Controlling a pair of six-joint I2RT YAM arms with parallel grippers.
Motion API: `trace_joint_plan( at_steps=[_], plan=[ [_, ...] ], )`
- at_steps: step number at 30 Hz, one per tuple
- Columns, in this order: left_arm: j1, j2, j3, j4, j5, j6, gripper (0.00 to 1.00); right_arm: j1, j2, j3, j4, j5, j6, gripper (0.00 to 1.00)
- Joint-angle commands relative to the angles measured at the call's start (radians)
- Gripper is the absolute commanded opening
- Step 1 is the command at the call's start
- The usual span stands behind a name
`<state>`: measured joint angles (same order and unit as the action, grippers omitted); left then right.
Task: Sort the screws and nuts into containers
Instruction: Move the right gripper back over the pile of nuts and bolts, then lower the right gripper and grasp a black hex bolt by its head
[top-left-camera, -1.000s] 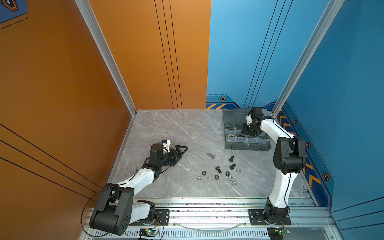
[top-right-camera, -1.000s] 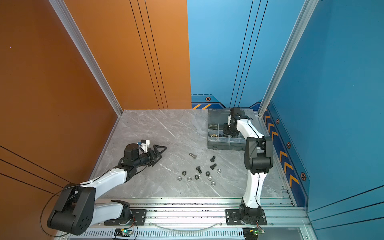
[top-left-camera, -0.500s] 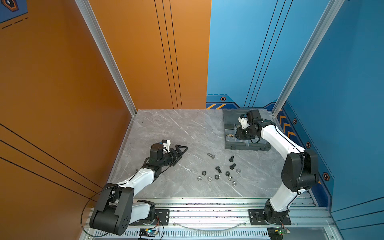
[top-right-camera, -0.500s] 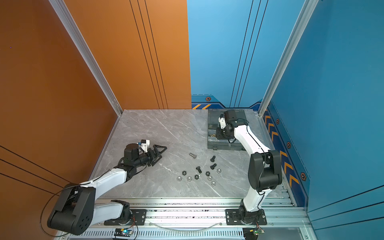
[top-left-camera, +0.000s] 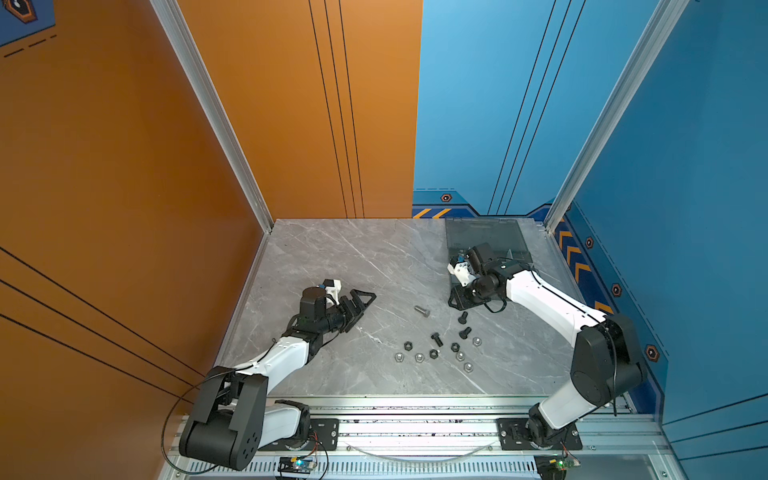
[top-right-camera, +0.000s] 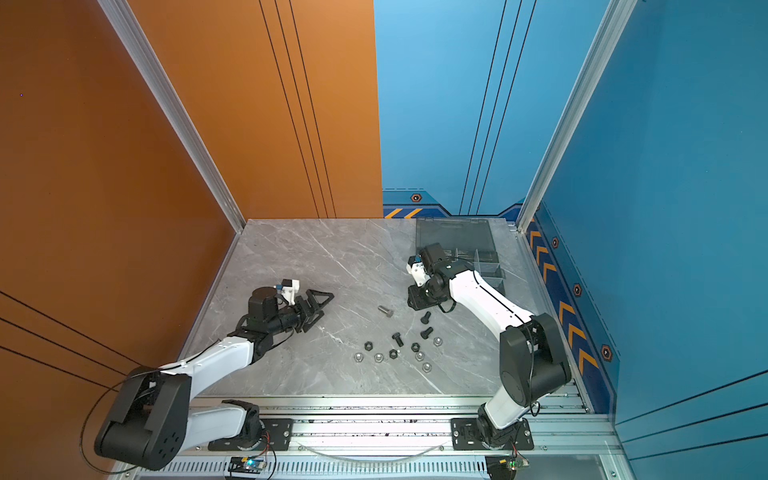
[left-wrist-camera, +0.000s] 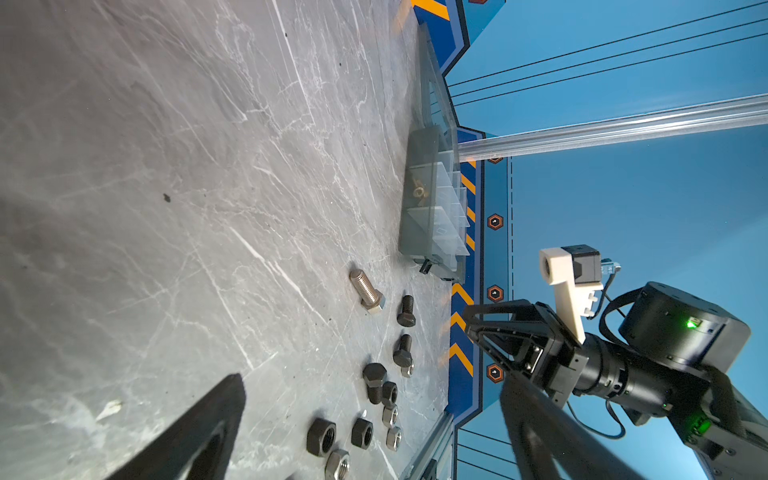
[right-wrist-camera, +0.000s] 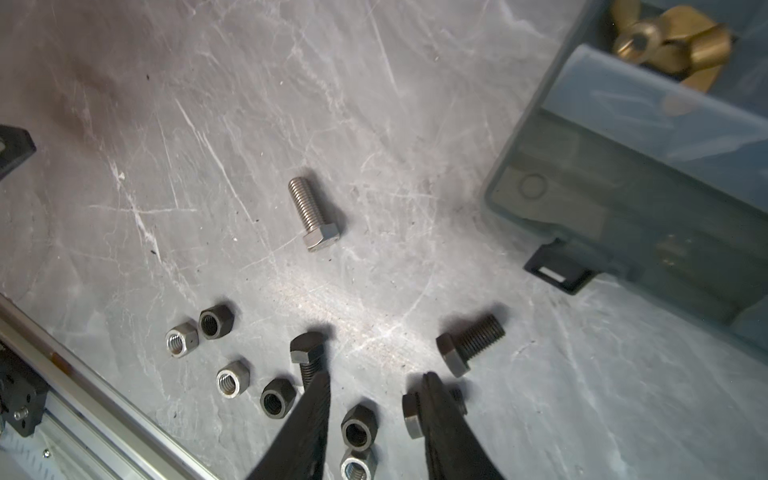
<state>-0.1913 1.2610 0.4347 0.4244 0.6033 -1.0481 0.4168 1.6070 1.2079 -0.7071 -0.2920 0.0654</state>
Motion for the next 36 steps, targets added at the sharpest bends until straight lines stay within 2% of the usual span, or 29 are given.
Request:
trace_joint_plan(
  at_steps=[1, 11, 36],
  plan=[
    [-0.011, 0.006, 0.020, 0.016, -0.002, -0.002, 0.98, 0.028, -0.018, -0.026, -0.009, 0.003, -0.005, 0.40],
    [-0.018, 0.025, 0.024, 0.016, -0.003, -0.007, 0.98, 0.101, -0.002, -0.036, 0.003, 0.012, 0.035, 0.41],
    [-0.027, 0.043, 0.032, 0.019, -0.005, 0.003, 0.98, 0.105, -0.043, -0.066, -0.034, 0.080, 0.040, 0.49]
  ],
)
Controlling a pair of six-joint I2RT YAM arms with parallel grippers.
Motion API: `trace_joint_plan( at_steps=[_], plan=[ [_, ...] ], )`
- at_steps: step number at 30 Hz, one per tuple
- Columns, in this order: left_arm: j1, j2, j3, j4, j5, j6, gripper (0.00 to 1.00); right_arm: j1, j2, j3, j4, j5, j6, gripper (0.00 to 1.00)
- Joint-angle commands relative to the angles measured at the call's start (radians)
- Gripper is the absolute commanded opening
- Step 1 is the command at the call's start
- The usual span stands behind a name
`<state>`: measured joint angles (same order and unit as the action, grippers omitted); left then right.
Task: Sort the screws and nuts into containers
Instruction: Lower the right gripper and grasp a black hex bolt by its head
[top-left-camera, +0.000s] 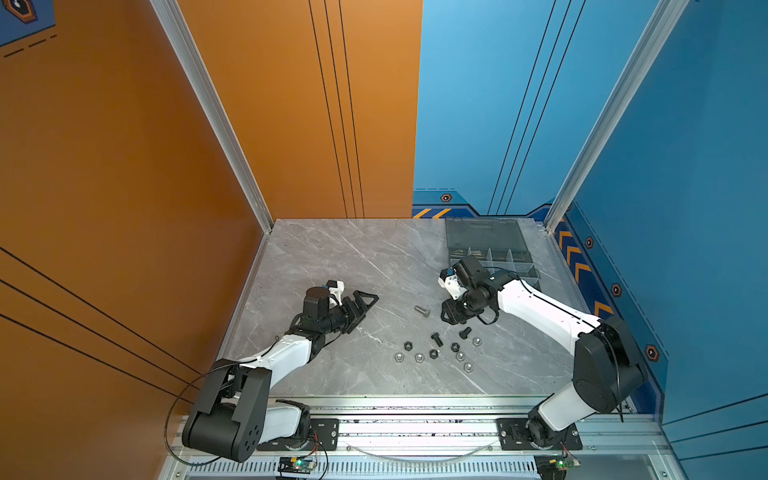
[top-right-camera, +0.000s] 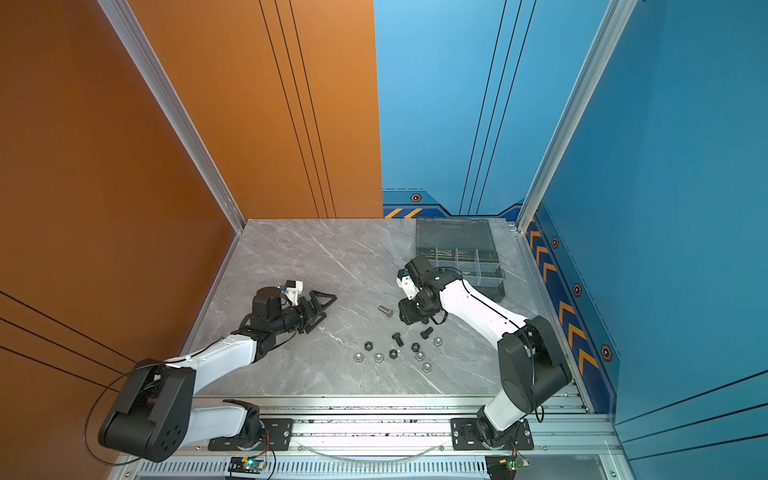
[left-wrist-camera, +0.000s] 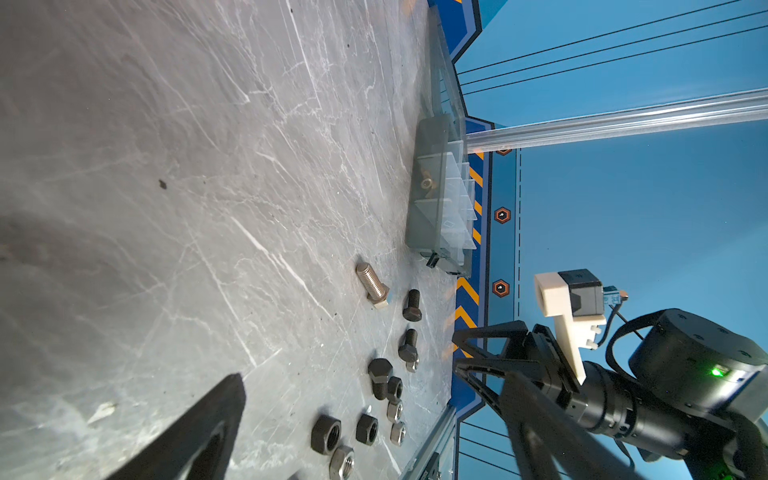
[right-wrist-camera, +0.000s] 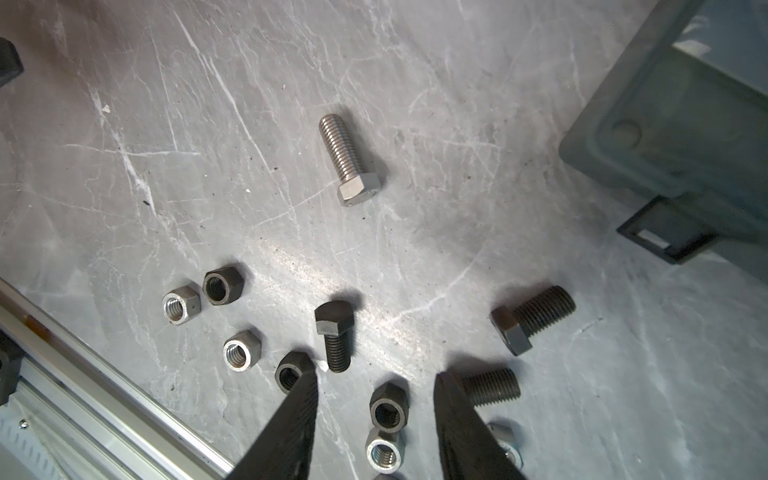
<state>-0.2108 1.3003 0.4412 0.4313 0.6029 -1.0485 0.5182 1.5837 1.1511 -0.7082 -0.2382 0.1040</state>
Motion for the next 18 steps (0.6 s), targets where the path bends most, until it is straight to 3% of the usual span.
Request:
trace_joint_plan(
  at_steps=[1, 18],
  plan=[
    [-0.007, 0.003, 0.025, 0.011, -0.006, 0.002, 0.98, 0.002, -0.022, -0.009, -0.033, 0.025, 0.001, 0.50],
    [-0.007, 0.008, 0.022, 0.012, -0.008, 0.003, 0.98, 0.027, 0.007, -0.013, -0.002, -0.004, 0.020, 0.52]
  ],
)
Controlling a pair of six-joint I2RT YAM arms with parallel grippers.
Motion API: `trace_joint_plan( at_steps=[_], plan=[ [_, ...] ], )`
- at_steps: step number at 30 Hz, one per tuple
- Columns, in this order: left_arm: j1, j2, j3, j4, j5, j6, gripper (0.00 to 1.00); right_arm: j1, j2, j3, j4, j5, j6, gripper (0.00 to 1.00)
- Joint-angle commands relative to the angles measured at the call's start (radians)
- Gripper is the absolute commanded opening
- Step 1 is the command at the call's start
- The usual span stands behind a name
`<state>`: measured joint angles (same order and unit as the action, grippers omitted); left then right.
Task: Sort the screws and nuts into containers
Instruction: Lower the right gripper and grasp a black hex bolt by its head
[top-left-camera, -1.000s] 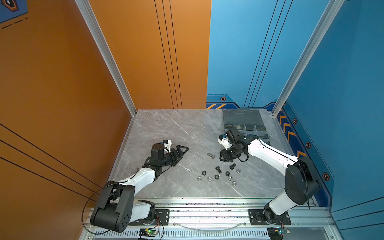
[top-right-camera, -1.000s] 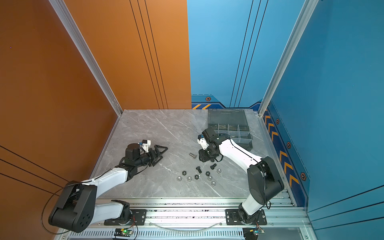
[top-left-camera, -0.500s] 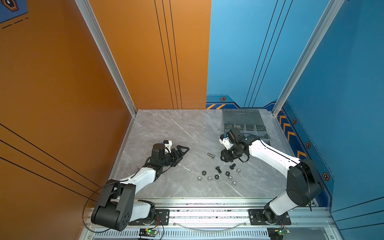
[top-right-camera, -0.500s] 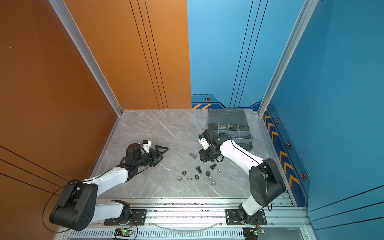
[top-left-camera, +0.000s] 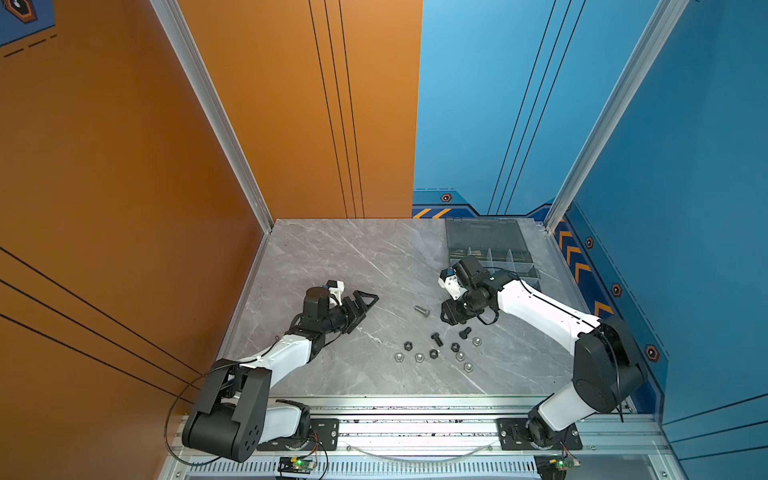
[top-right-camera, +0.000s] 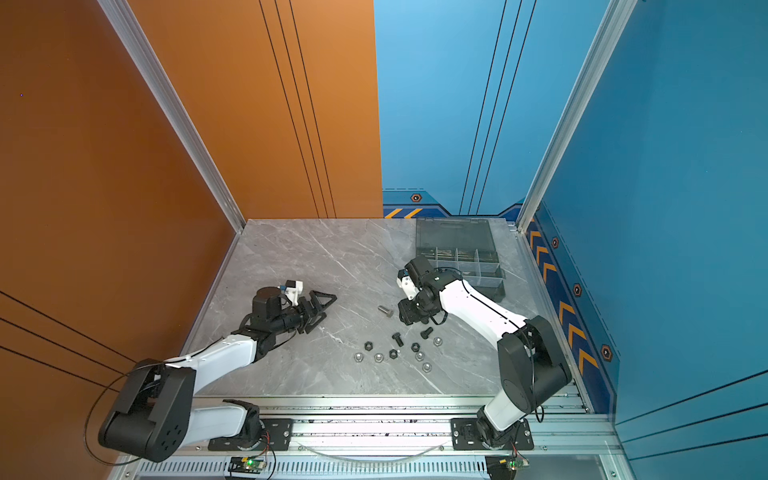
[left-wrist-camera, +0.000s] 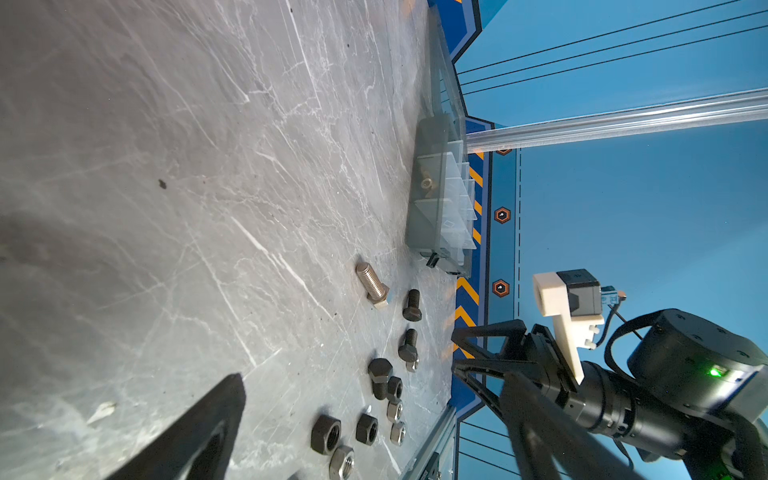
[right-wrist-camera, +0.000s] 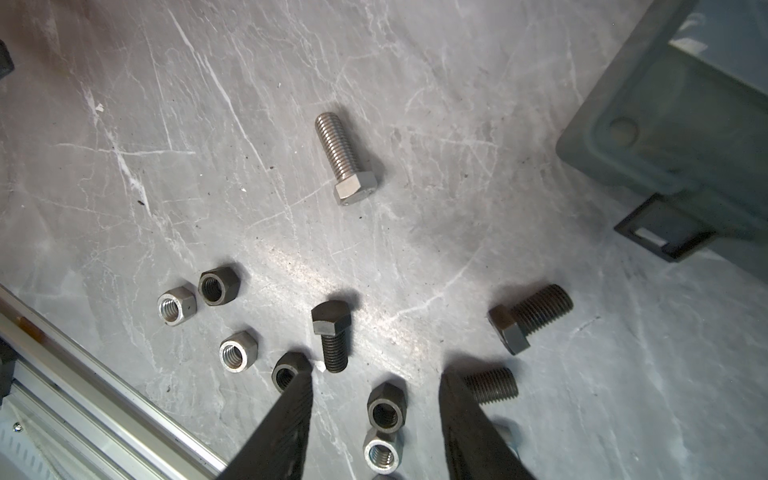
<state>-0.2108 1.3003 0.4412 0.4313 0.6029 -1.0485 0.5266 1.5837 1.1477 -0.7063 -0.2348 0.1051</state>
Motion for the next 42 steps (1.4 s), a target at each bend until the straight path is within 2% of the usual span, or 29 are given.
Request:
trace_joint_plan(
  at_steps=[1, 19, 42],
  plan=[
    [-0.007, 0.006, 0.022, 0.012, -0.008, 0.003, 0.98, 0.025, 0.013, -0.010, -0.004, -0.004, 0.023, 0.52],
    [-0.006, 0.004, 0.017, 0.012, -0.008, 0.004, 0.98, 0.148, 0.105, -0.020, 0.036, 0.110, 0.127, 0.51],
    [0.005, 0.001, 0.008, 0.013, -0.005, 0.006, 0.98, 0.167, 0.210, 0.015, 0.054, 0.143, 0.142, 0.47]
  ],
)
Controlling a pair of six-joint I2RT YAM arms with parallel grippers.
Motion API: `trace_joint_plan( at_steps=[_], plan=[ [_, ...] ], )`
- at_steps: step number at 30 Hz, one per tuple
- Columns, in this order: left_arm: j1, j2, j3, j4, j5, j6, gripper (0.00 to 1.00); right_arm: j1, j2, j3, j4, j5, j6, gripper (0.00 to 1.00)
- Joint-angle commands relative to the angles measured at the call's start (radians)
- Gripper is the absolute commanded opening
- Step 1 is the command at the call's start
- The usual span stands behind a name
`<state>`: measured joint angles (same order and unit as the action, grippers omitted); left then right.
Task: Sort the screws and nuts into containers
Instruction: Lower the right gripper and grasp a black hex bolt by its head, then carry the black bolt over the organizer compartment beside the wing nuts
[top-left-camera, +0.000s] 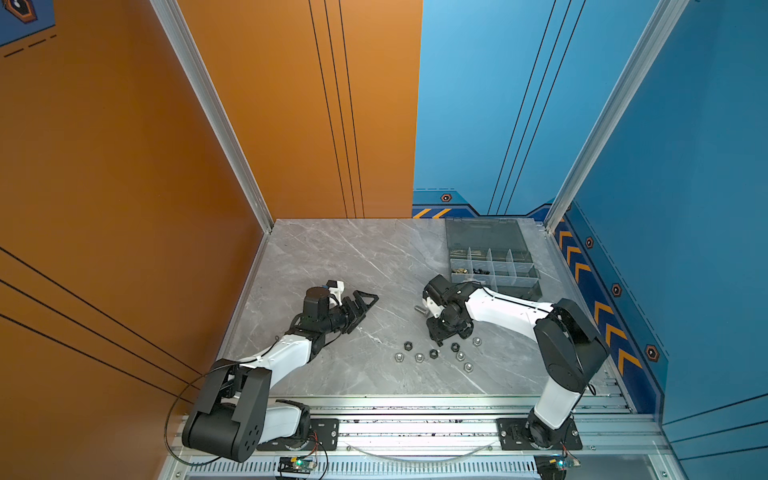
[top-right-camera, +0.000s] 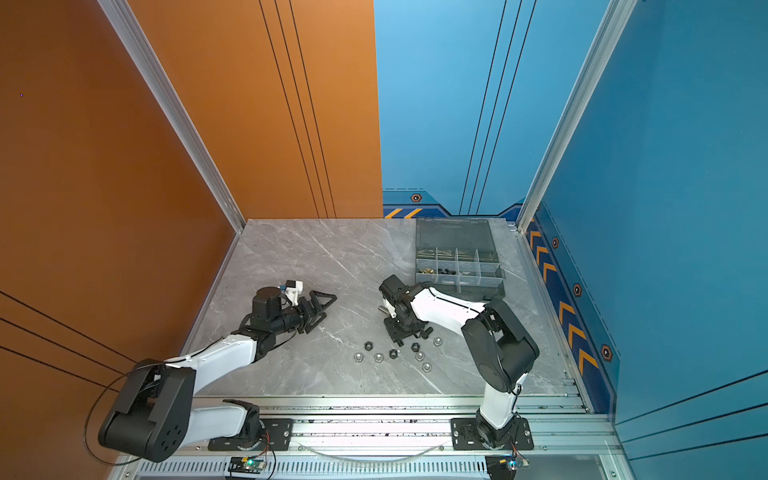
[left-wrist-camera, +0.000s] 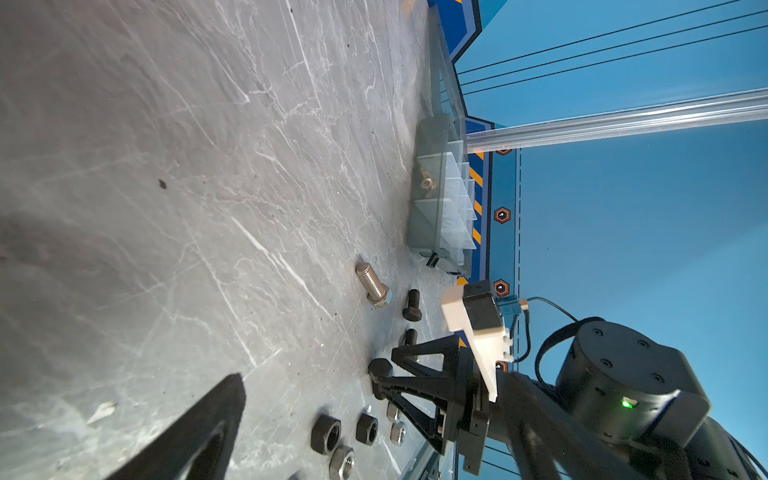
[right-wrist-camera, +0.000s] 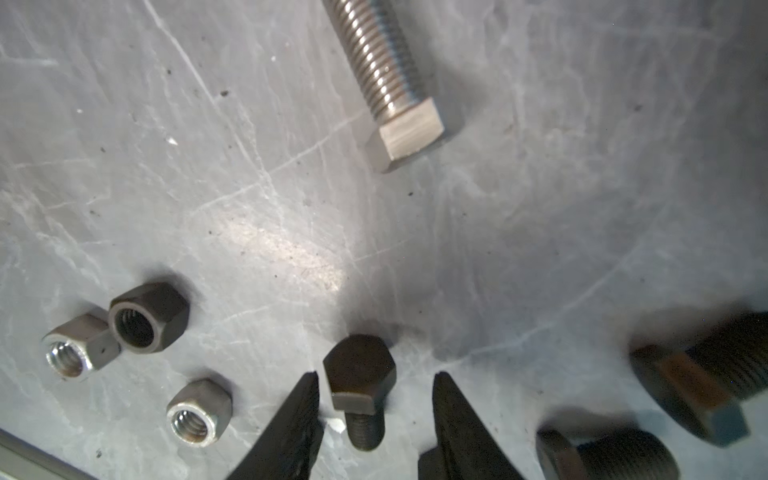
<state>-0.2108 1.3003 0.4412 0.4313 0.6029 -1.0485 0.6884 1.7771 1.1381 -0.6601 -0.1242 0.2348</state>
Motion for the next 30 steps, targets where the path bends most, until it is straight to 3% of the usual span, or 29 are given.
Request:
trace_joint_plan(
  at_steps=[1, 23, 26, 30],
  plan=[
    [0.005, 0.002, 0.009, 0.012, -0.004, 0.005, 0.98, 0.005, 0.021, 0.024, 0.012, 0.032, 0.014, 0.47],
    [0.012, 0.000, 0.006, 0.014, 0.000, 0.006, 0.98, 0.033, 0.062, 0.041, 0.008, 0.030, 0.007, 0.36],
    [0.013, 0.002, 0.006, 0.014, 0.000, 0.006, 0.98, 0.033, 0.066, 0.040, 0.004, 0.028, 0.006, 0.33],
    [0.014, 0.000, 0.004, 0.014, 0.000, 0.006, 0.98, 0.031, 0.062, 0.042, -0.001, 0.027, 0.001, 0.21]
  ],
)
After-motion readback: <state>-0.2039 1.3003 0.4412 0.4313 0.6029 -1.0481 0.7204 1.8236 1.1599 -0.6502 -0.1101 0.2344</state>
